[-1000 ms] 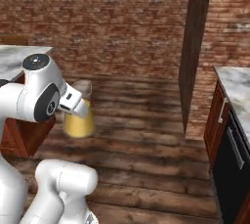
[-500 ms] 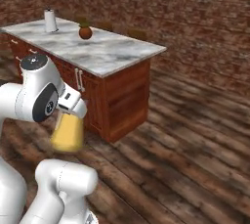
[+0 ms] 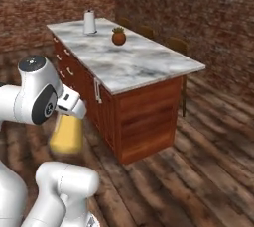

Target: Place the pitcher and cup on the dining counter for serving.

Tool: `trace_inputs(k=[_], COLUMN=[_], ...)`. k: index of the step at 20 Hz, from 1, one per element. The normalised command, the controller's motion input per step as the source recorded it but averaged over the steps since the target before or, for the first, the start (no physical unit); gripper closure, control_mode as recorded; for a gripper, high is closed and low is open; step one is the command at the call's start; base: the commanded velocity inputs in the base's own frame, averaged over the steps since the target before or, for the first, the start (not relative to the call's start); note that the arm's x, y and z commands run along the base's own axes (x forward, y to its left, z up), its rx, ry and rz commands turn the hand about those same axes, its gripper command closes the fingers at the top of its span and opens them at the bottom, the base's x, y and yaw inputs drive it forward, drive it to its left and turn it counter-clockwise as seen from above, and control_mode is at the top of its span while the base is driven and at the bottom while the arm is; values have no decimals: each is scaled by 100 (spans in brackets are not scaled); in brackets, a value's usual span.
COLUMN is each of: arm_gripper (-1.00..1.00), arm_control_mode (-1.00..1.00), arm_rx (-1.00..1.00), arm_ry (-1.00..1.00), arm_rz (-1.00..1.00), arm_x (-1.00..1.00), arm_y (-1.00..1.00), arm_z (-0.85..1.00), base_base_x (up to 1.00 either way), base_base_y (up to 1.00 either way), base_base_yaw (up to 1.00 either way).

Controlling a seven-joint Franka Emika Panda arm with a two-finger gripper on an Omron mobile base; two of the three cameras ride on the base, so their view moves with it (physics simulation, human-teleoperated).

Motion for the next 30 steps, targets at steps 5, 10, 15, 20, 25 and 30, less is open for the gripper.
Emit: trace_inputs(k=[5,10,15,20,25,30], arm_gripper=[100,100,100,100,100,100], arm_control_mode=[100,100,100,100,100,-100], arm_rx=[0,0,0,0,0,2], arm_ry=[0,0,0,0,0,-5], arm_rz=[0,0,0,0,0,8], arm_x=[0,0,0,0,0,17], arm_y=[0,0,0,0,0,0], arm_z=[0,0,0,0,0,0], base_base_x=[100,100,100,100,100,78], base_base_y=[-62,-55,-52,-52,-28,-6], base_base_yaw=[33,29,26,29,31,28])
